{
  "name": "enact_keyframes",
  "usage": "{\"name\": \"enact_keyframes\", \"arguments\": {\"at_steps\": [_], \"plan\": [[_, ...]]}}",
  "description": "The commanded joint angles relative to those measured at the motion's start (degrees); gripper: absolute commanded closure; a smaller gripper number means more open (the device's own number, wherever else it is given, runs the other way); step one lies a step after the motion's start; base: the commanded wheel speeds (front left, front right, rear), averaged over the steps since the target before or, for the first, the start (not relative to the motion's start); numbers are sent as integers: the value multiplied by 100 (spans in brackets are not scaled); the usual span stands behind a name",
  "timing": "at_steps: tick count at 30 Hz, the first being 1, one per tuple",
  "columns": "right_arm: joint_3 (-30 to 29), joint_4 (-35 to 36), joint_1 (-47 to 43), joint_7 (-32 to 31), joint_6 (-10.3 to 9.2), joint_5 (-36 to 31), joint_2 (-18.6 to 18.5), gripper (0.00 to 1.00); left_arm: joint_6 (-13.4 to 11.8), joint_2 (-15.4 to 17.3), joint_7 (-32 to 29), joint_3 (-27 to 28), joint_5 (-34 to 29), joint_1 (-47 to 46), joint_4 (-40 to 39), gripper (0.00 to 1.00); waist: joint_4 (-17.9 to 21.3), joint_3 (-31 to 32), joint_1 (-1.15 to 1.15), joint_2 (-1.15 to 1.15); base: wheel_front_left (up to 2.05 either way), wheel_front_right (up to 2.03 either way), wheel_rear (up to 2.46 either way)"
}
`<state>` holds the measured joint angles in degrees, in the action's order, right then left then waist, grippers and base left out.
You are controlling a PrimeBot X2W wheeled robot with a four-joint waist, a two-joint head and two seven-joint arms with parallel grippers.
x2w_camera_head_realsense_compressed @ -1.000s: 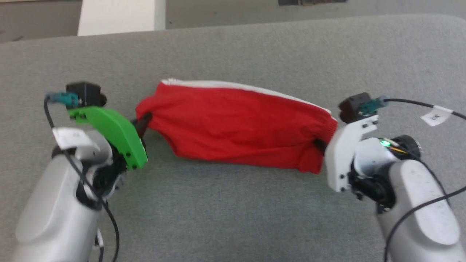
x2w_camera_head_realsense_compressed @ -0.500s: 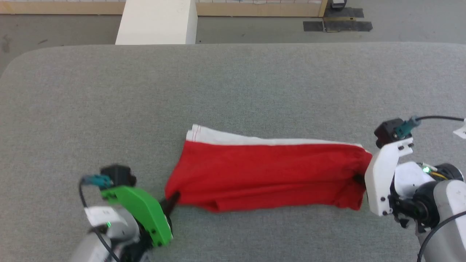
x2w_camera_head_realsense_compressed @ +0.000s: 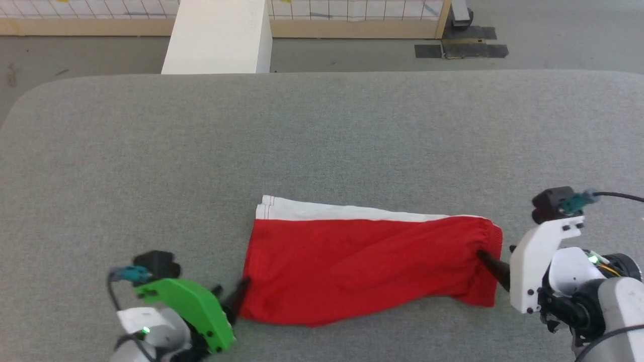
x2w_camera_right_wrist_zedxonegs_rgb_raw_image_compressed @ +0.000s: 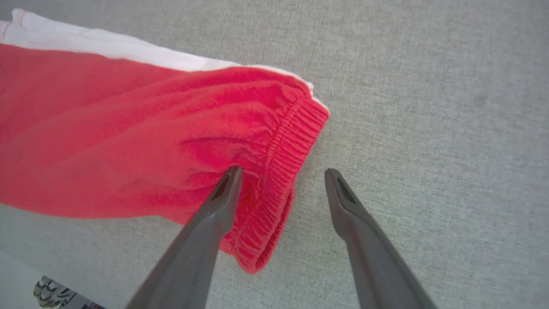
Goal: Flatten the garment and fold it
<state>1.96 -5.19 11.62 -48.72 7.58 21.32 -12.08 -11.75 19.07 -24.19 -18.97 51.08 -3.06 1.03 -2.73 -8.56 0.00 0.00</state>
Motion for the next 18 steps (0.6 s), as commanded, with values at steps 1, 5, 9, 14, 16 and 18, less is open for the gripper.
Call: {"name": "enact_keyframes", "arguments": {"at_steps": [1,5,9,14,16,18], "plan": [[-124,129,-145,99,-9,-72,97,0,-42,110,189,114,-146,-122,-86,0,17,45,0,0,0,0,0],[-473,538,-422,196,-9,-334,459,0,4,357,1129,434,-678,-273,-264,0,77,87,0,0,0,0,0],[-685,834,-512,128,-9,-594,736,0,156,536,2413,593,-1384,-324,-351,0,152,62,0,0,0,0,0],[-786,663,-225,-154,-9,-978,869,0,290,598,3739,653,-2130,-365,-276,0,152,-95,0,0,0,0,0],[-736,489,-46,-236,-9,-1101,887,0,314,536,3865,700,-2334,-396,-277,0,117,-193,0,0,0,0,0],[-654,299,145,-243,-9,-1181,897,0,364,459,3906,763,-2530,-430,-312,0,79,-282,0,0,0,0,0]]}}
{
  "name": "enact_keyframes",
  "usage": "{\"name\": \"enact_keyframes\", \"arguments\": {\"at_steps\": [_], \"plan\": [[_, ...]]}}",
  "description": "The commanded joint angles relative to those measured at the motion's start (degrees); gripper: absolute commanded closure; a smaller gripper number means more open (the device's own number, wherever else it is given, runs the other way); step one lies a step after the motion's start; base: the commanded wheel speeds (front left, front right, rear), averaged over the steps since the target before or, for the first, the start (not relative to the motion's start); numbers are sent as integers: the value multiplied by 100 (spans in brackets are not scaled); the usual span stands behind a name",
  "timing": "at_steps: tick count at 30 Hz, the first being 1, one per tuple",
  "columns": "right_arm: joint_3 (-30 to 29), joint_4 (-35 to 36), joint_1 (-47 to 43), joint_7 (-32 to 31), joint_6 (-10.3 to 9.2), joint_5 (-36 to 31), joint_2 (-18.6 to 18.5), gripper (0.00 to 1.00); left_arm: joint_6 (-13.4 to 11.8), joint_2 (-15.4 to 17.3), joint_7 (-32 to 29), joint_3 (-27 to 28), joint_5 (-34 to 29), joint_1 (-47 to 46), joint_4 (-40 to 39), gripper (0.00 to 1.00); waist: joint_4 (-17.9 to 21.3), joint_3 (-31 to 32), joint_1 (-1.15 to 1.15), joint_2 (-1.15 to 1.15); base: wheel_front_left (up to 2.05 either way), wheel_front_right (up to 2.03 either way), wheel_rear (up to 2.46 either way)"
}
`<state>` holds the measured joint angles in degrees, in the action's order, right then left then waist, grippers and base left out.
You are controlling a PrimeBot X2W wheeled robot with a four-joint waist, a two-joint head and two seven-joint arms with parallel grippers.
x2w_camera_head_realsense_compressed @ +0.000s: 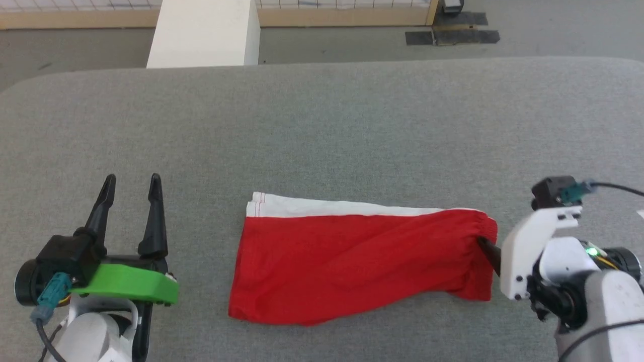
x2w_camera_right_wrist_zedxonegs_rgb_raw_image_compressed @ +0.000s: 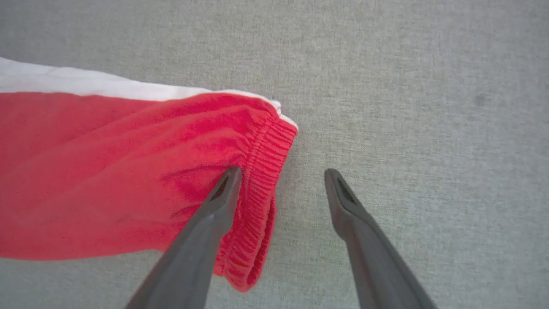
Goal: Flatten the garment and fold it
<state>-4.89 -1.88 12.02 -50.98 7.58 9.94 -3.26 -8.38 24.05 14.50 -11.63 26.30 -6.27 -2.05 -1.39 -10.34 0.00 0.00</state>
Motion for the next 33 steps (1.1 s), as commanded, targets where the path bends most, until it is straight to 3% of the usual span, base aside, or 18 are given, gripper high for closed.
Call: {"name": "enact_keyframes", "arguments": {"at_steps": [1,10,11,12,13,19,27,33], "plan": [[72,-117,183,-11,-9,-61,19,0,45,-107,43,89,-110,-123,-46,0,-73,-145,0,0,0,0,0],[331,-1067,570,-99,-9,-266,31,0,452,-644,49,561,-549,-107,-91,0,-234,-416,0,0,0,0,0],[348,-1137,582,-115,-9,-265,31,33,490,-681,49,600,-574,-102,-79,0,-238,-426,0,0,0,0,0],[351,-1197,602,-108,-9,-260,30,72,539,-724,49,646,-613,-99,-72,0,-244,-436,0,0,0,0,0],[352,-1241,610,-122,-9,-243,22,100,572,-761,49,679,-641,-93,-62,0,-248,-442,0,0,0,0,0],[173,-1154,628,-148,-9,-61,-289,100,767,-983,49,872,-792,-8,2,0,-226,-416,0,0,0,0,0],[-762,-1003,608,-358,-9,-320,-1286,100,977,-1185,50,1048,-961,76,48,0,-159,-324,0,0,0,0,0],[-1067,-1146,624,-544,-9,-605,-1552,100,1117,-1271,50,1076,-1050,130,141,0,-113,-203,0,0,0,0,0]]}}
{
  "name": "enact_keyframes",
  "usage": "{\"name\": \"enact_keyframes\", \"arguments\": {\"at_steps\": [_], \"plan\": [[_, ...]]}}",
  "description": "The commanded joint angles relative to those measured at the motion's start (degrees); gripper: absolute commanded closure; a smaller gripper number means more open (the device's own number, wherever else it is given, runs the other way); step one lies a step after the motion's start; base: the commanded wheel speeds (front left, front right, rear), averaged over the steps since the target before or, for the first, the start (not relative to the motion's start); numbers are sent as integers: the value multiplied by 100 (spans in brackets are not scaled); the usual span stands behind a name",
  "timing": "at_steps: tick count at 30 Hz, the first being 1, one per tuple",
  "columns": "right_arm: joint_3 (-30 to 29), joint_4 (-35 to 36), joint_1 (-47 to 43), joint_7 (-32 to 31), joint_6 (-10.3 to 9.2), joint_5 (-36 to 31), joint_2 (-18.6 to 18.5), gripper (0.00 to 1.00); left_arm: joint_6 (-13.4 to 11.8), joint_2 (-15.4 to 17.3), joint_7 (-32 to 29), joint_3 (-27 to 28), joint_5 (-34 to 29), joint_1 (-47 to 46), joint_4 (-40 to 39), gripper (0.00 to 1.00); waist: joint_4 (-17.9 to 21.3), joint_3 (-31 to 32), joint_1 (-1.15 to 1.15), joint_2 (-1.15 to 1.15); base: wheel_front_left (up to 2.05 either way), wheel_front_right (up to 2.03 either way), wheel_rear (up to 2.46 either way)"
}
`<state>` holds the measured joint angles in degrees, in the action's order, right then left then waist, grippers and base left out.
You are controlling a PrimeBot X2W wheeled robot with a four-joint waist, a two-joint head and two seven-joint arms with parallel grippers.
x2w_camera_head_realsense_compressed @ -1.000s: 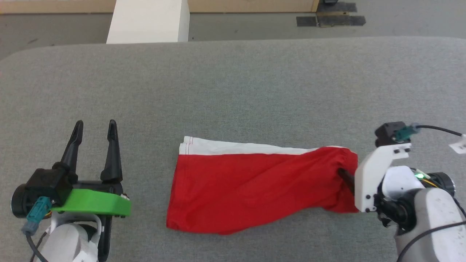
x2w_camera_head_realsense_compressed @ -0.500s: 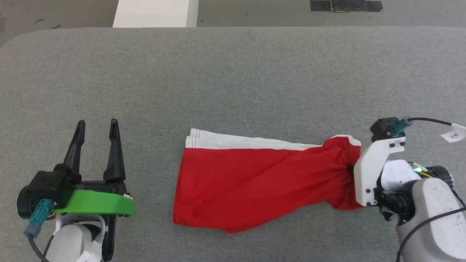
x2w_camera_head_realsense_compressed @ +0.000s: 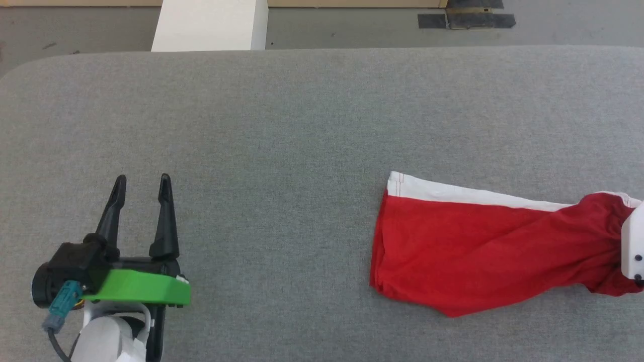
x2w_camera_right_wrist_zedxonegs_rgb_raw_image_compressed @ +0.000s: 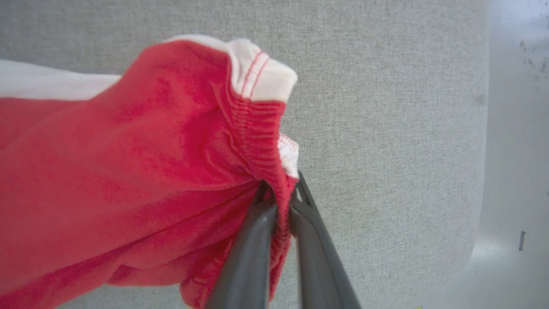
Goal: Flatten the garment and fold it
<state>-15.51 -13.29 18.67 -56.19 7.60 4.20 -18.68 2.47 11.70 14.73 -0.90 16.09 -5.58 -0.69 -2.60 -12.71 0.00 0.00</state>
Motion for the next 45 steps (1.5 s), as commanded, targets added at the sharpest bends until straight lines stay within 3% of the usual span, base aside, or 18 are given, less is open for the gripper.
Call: {"name": "enact_keyframes", "arguments": {"at_steps": [1,9,13,15,22,29,34,35,36,40,45], "plan": [[45,19,-54,-99,-11,-60,-43,100,46,-50,27,-5,-44,67,24,0,4,65,0,0,0,0,0],[998,1397,-221,-1447,-11,641,-244,100,79,-98,27,61,-116,270,46,0,67,315,0,0,0,0,0],[1339,2140,-267,-1775,-11,1062,70,100,68,-137,27,97,-136,355,21,0,103,360,0,0,0,0,0],[1795,2271,-246,-1740,-11,1142,555,100,82,-191,27,82,-153,382,8,0,96,355,0,0,0,0,0],[2603,1424,218,-1143,-11,859,1155,100,156,-238,27,55,-161,283,0,0,-52,220,0,0,0,0,0],[2985,188,847,-629,-11,602,1416,100,218,-277,27,52,-166,203,70,0,-275,74,0,0,0,0,0],[3265,-331,1080,-368,-11,592,1499,100,254,-319,27,82,-162,152,124,0,-385,-6,0,0,0,0,0],[3334,-400,1121,-297,-11,612,1511,62,259,-330,27,89,-167,146,132,0,-392,-15,0,0,0,0,0],[3395,-448,1154,-249,-11,619,1517,0,261,-337,27,98,-173,146,139,0,-393,-20,0,0,0,0,0],[3683,-460,1313,-82,-11,734,1529,0,268,-360,27,148,-197,158,165,0,-341,-1,0,0,0,0,0],[3795,145,1396,221,-11,1095,1480,0,295,-369,27,198,-221,149,180,0,-188,112,0,0,0,0,0]]}}
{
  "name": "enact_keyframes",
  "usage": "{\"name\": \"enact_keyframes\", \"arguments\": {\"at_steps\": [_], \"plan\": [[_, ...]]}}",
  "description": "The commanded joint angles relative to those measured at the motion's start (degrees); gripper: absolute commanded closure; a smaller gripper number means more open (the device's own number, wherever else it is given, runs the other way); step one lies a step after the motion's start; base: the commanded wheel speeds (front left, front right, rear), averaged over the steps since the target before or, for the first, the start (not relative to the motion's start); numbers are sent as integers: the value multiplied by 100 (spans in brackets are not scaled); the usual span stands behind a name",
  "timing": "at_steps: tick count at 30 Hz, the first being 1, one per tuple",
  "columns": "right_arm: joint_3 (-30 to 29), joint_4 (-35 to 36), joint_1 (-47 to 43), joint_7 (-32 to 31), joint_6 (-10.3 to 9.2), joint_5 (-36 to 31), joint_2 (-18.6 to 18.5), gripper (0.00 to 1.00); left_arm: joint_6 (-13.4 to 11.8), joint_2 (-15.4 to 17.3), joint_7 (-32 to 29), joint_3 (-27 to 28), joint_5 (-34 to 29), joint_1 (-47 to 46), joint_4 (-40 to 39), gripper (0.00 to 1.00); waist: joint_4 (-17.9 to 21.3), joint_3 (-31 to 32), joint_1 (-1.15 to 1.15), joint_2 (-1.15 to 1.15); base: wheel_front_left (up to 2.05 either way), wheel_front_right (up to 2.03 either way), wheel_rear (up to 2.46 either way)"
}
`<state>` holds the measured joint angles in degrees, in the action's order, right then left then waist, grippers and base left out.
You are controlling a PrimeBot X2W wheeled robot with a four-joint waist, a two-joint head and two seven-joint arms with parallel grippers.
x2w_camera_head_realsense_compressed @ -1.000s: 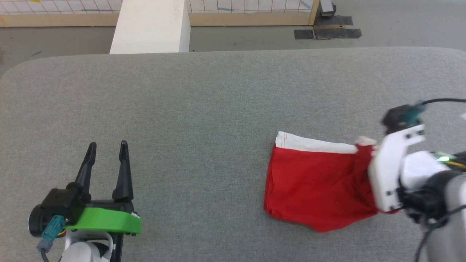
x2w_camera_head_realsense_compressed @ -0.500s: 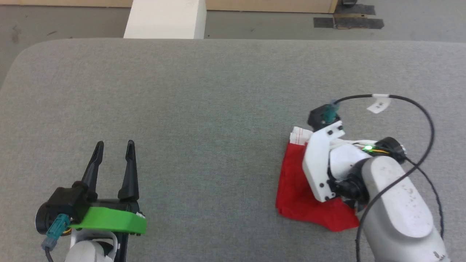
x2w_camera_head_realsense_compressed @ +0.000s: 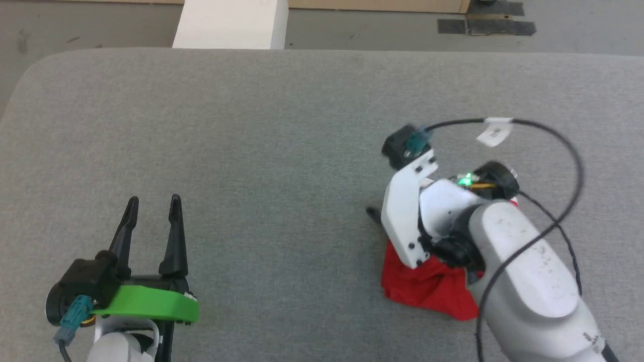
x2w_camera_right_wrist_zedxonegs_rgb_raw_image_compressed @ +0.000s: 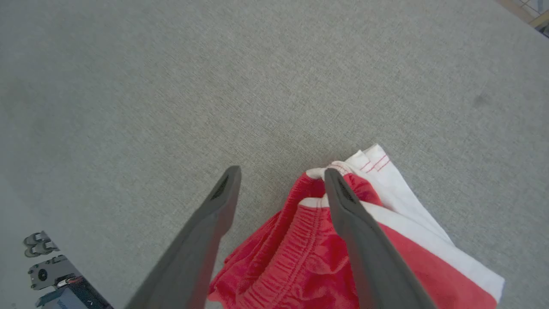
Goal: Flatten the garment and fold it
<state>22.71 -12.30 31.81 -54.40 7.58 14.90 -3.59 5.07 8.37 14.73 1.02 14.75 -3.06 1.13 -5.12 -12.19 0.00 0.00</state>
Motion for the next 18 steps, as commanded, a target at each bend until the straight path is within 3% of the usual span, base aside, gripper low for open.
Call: {"name": "enact_keyframes", "arguments": {"at_steps": [1,5,10,18], "plan": [[-93,197,67,95,-9,58,-66,0,38,-36,27,15,-93,-107,-2,0,98,80,0,0,0,0,0],[-820,1040,-319,146,-9,69,-345,0,59,-16,27,38,-130,-115,9,0,288,185,0,0,0,0,0],[-1672,1541,-1062,52,-9,-277,-583,0,75,1,27,57,-138,-107,12,0,429,224,0,0,0,0,0],[-2059,1406,-1872,180,-9,-686,-317,0,115,12,27,-26,-177,-129,42,0,474,162,0,0,0,0,0]]}}
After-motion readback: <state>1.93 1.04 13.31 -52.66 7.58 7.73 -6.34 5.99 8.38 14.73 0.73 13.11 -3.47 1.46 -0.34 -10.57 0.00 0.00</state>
